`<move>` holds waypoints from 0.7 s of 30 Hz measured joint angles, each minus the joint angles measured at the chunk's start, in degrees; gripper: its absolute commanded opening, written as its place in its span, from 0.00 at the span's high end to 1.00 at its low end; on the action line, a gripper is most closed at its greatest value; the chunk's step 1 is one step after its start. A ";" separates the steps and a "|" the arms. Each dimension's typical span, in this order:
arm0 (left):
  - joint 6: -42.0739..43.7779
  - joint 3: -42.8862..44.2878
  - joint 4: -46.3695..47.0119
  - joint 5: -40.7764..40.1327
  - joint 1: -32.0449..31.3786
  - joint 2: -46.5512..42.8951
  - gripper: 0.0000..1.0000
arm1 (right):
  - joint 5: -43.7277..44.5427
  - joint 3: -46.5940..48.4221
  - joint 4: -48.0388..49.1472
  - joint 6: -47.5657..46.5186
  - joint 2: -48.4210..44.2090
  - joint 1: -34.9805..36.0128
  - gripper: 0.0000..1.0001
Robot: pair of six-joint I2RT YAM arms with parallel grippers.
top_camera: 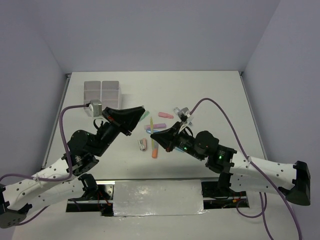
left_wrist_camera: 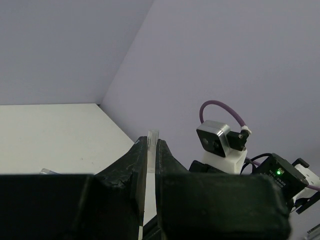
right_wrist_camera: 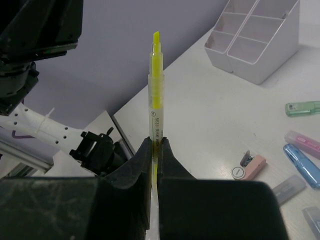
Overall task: Sort the stationery into containers
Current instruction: Close the pen cap on the pen.
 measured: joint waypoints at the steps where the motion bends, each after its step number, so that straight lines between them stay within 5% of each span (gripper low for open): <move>1: -0.02 -0.33 0.20 0.28 0.00 -0.28 1.00 | 0.13 0.37 -0.02 -0.35 0.00 0.02 1.00; 21: 0.48 -1.01 0.70 2.16 0.00 -0.44 1.00 | 0.15 5.46 -2.51 -4.61 3.34 3.87 1.00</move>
